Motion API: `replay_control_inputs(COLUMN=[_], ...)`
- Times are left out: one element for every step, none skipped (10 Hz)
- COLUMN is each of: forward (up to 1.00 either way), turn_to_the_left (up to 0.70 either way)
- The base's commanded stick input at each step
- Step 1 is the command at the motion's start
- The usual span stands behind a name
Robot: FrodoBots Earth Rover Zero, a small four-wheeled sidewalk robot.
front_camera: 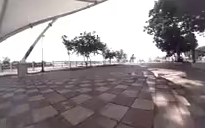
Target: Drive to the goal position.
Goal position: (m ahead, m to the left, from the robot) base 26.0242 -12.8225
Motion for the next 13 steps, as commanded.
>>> replay_control_inputs(forward=[0.70, 0.70, 0.70, 0.70, 0.70, 0.70, 0.70, 0.70, 0.70, 0.70, 0.70, 0.70, 0.70], turn_to_the_left=[0.00, 0.00, 0.00, 0.00, 0.00, 0.00, 0.00, 0.00, 0.00, 0.00, 0.00, 0.00, 0.00])
